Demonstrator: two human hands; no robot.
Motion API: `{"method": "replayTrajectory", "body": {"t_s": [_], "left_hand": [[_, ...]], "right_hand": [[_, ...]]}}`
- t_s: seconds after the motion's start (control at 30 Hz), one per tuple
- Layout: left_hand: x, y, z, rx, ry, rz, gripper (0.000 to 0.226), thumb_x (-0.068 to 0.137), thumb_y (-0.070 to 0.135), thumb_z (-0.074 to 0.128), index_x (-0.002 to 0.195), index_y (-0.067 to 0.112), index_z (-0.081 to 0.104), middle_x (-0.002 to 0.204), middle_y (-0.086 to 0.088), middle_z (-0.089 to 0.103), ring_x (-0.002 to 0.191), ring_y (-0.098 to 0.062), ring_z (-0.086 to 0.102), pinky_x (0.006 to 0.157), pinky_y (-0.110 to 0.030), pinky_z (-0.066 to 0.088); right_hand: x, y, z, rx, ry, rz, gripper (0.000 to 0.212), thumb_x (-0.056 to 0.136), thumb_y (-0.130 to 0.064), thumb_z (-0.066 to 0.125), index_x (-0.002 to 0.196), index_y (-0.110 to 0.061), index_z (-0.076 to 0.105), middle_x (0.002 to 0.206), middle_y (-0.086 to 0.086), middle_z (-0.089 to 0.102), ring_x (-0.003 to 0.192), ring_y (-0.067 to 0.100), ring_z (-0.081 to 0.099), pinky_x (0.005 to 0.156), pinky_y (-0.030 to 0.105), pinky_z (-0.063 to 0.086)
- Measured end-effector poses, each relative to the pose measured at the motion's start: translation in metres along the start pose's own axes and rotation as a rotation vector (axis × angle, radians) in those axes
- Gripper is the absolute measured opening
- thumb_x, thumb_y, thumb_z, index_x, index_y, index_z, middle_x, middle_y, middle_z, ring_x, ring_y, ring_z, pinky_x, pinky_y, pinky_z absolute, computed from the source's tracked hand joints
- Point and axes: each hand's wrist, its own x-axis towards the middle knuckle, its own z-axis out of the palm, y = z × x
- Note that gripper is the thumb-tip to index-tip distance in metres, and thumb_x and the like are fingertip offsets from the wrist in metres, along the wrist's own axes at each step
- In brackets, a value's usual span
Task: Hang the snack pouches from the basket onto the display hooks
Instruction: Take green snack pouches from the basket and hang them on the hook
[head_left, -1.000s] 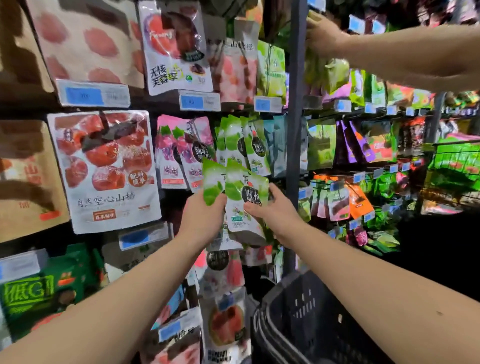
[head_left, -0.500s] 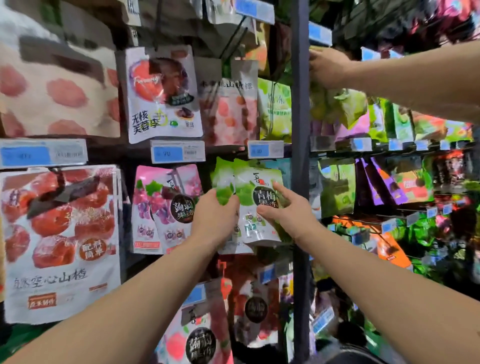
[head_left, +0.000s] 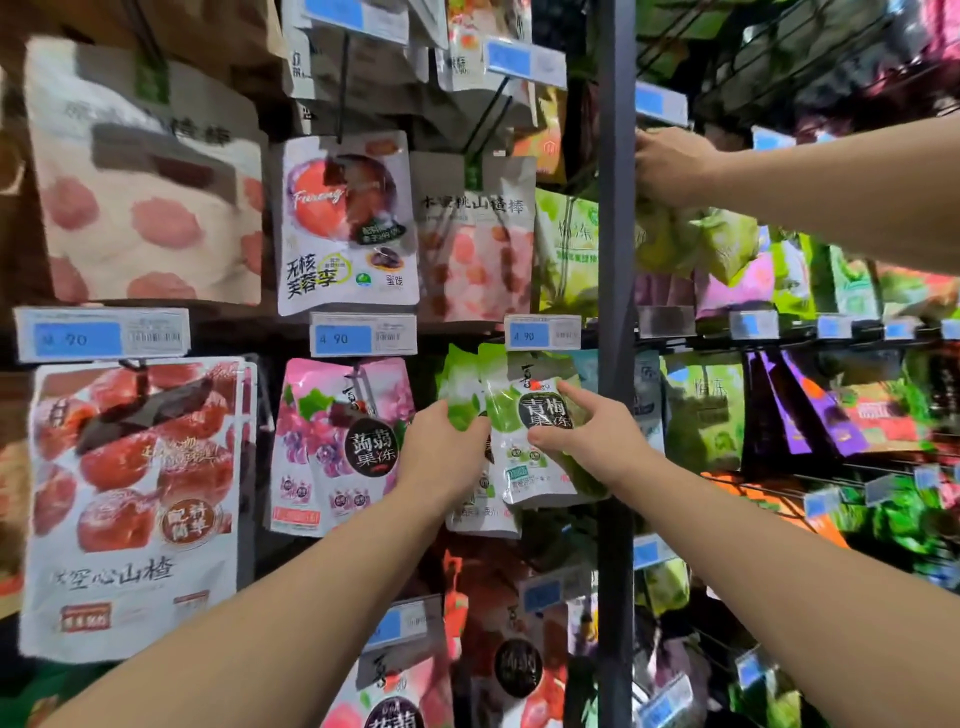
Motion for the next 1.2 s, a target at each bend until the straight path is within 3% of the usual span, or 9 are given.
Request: {"method": "replayTrajectory", "body": {"t_s": [0.07,0.2,0.4,0.57,0.7,0.83,0.97,1.2], "left_hand": [[0.0,-0.001,-0.003,-0.014,0.003,-0.006,0.016,0.09,0.035,0.064,0.092,0.02,0.069,0.078,0.0,0.073,0.07,-0.02,0.07,0.07,-0.043,0.06],[0.001,-0.002,-0.005,0.005,0.001,-0.01,0.012,0.093,0.031,0.063,0.091,0.019,0.067,0.075,-0.002,0.07,0.06,-0.018,0.063,0.055,-0.031,0.049],[-0.001,-0.004,0.001,-0.009,-0.006,-0.036,0.012,0.092,0.031,0.064,0.09,0.02,0.067,0.075,-0.002,0.071,0.062,-0.018,0.064,0.053,-0.026,0.041],[-0.002,-0.004,0.001,-0.013,-0.003,-0.026,0.012,0.093,0.028,0.064,0.087,0.018,0.066,0.072,0.0,0.067,0.06,-0.016,0.059,0.053,-0.026,0.039],[0.0,-0.004,-0.003,-0.01,-0.011,-0.031,0.012,0.095,0.028,0.063,0.092,0.017,0.066,0.074,-0.002,0.066,0.059,-0.017,0.058,0.052,-0.026,0.041],[0.0,-0.007,-0.005,-0.005,-0.011,-0.025,0.011,0.094,0.029,0.063,0.091,0.018,0.066,0.07,0.001,0.063,0.058,-0.018,0.056,0.053,-0.026,0.039],[-0.002,-0.011,-0.009,-0.009,-0.017,-0.031,0.012,0.093,0.031,0.063,0.096,0.019,0.067,0.078,-0.002,0.071,0.062,-0.021,0.063,0.058,-0.031,0.05],[-0.001,-0.008,-0.018,-0.018,0.006,-0.012,0.007,0.093,0.027,0.065,0.093,0.021,0.068,0.079,-0.002,0.072,0.066,-0.023,0.066,0.062,-0.033,0.053]], "right_hand": [[0.0,-0.003,0.0,-0.04,-0.017,-0.023,0.097,0.071,-0.021,0.093,0.154,-0.028,0.044,0.114,-0.003,0.073,0.09,0.014,0.074,0.077,0.031,0.062],[-0.003,-0.012,-0.003,-0.053,-0.07,0.002,0.092,0.076,-0.014,0.089,0.155,-0.024,0.043,0.102,-0.01,0.07,0.074,0.006,0.072,0.054,0.014,0.051],[-0.008,-0.012,-0.009,-0.077,-0.085,0.062,0.093,0.077,-0.01,0.088,0.156,-0.021,0.04,0.097,-0.009,0.071,0.062,0.003,0.071,0.052,0.016,0.052],[-0.007,-0.019,-0.01,-0.111,-0.091,0.046,0.096,0.075,-0.016,0.09,0.156,-0.024,0.039,0.109,-0.004,0.073,0.078,0.014,0.075,0.06,0.022,0.056],[-0.003,-0.023,-0.007,-0.121,-0.094,0.066,0.095,0.076,-0.017,0.089,0.156,-0.024,0.039,0.11,-0.001,0.073,0.076,0.014,0.073,0.057,0.022,0.054],[0.003,-0.022,-0.008,-0.145,-0.105,0.1,0.096,0.071,-0.022,0.092,0.154,-0.025,0.044,0.12,0.003,0.07,0.092,0.021,0.074,0.079,0.034,0.061],[0.007,-0.022,-0.01,-0.11,-0.117,0.117,0.095,0.068,-0.021,0.094,0.152,-0.023,0.047,0.117,0.005,0.072,0.089,0.024,0.077,0.086,0.043,0.062],[0.007,-0.029,-0.007,-0.031,-0.088,0.125,0.087,0.075,-0.014,0.089,0.151,-0.018,0.048,0.101,0.009,0.078,0.082,0.025,0.076,0.075,0.038,0.06]]}}
